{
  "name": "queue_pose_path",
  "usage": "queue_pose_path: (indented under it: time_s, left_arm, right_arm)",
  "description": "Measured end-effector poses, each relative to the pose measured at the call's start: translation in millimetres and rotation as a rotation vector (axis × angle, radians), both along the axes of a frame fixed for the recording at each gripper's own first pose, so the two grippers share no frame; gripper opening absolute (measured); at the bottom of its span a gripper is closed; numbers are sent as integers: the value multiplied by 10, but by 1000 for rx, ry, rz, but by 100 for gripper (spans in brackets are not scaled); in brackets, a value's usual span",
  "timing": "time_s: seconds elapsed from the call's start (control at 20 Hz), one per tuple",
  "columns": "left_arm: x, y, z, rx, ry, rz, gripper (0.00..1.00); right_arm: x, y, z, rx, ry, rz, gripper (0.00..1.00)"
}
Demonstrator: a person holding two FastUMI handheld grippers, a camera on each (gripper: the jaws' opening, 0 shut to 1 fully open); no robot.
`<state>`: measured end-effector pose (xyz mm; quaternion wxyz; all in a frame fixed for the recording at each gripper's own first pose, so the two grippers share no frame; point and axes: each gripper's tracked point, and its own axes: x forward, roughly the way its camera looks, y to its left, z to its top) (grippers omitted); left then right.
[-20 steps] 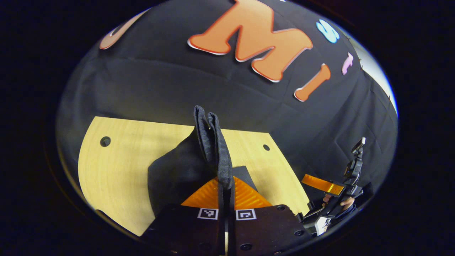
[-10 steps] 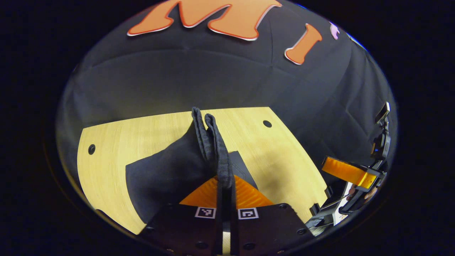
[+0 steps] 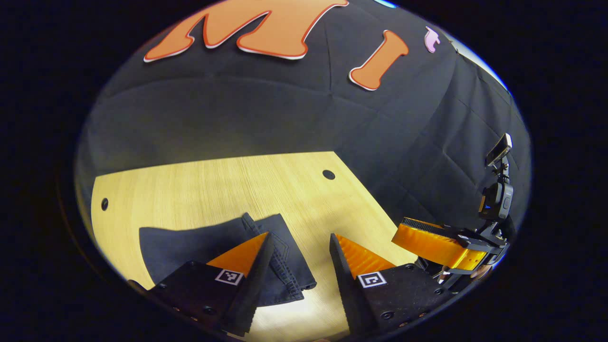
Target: Grasp the waist and the cuffs of the jeans and fold them to make the two legs overlap; first hold the waist and fold one-third of the jeans toward the cuffs, then hold the cuffs and fold the remaining one-third in the same direction to finish folding.
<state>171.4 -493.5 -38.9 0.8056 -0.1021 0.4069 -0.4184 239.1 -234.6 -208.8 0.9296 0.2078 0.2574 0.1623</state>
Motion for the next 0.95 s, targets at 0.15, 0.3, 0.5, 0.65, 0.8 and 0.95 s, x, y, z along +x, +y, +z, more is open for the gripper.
queue_pose_path:
  time_s: [0.15,0.3,0.5,0.65,0.8,0.95]
  left_arm:
    - [132,266,256,-21,-107,70,86]
    - [269,620,577,-4,-255,171,96]
    - [279,1181,1111,-29,-410,323,96]
    - [204,1629,1485,-44,-568,444,96]
    - [41,1984,1773,-54,-705,553,91]
    - [-203,2266,1947,-50,-752,613,90]
  right_arm:
    - [-6,-70,186,-46,-86,-26,98]
    - [-36,-41,545,-89,-217,-44,98]
    - [-150,92,1068,-164,-427,-44,98]
    - [-297,248,1390,-204,-561,-36,97]
    - [-497,357,1553,-222,-642,-10,97]
    - [-652,485,1685,-270,-724,-3,97]
